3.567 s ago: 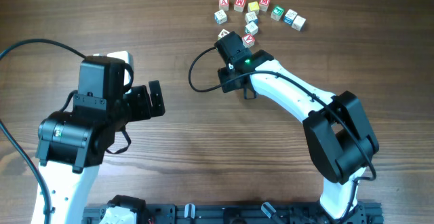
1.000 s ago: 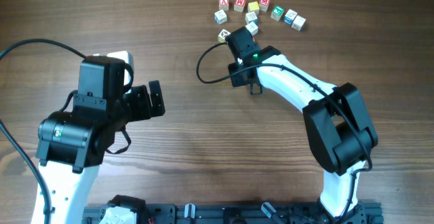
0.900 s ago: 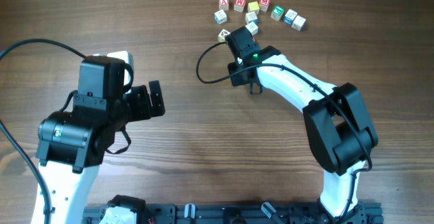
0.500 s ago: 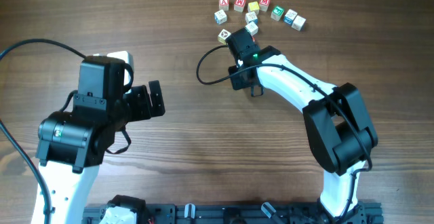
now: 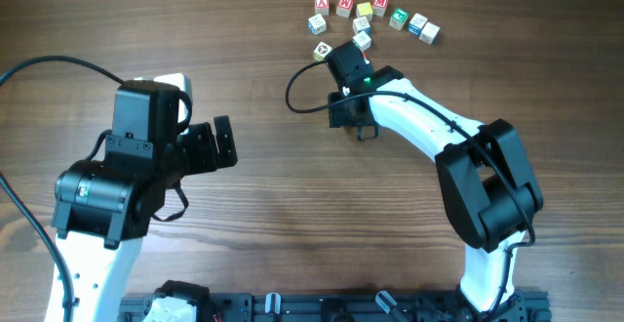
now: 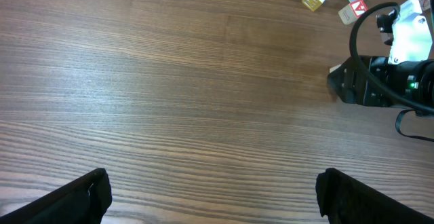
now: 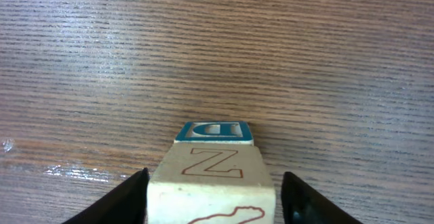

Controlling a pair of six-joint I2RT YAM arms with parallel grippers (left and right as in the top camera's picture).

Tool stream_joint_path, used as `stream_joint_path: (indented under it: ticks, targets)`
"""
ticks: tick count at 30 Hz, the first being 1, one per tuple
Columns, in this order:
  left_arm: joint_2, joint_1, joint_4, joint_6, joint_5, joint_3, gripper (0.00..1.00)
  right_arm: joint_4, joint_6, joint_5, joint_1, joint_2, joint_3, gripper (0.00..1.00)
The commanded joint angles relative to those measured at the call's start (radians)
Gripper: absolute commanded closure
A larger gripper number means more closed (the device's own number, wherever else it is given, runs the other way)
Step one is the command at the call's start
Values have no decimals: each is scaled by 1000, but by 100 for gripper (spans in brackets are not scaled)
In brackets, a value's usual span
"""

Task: Form a tower
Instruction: 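Lower the block onto the placed block and open the right gripper, then lift the right gripper and move it back to the block cluster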

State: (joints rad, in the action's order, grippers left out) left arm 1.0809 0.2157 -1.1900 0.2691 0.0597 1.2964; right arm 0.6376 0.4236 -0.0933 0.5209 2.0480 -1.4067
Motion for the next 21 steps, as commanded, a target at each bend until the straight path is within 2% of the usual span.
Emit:
stream_joint_path:
  ticks: [1, 2, 7, 9, 12, 17, 21]
  targets:
    - [1, 0, -1, 8, 13, -5, 0, 11, 6, 9, 1, 13, -9, 8]
    - [1, 0, -1, 8, 13, -5, 0, 45, 6, 17, 1, 11, -35, 0]
    - [1, 0, -1, 8, 13, -5, 0, 317, -18, 27, 1, -69, -312, 0]
    - [1, 0, -1, 8, 13, -5, 0, 325, -47, 19, -3, -80, -377, 0]
    - [1, 0, -1, 8, 13, -5, 0, 238, -57, 29, -69, -57, -393, 0]
    - [1, 0, -1, 8, 13, -5, 0, 66, -226, 178, -190, 69, -393, 0]
    - [1, 0, -1, 8, 13, -5, 0, -84, -315, 214, -194, 157, -393, 0]
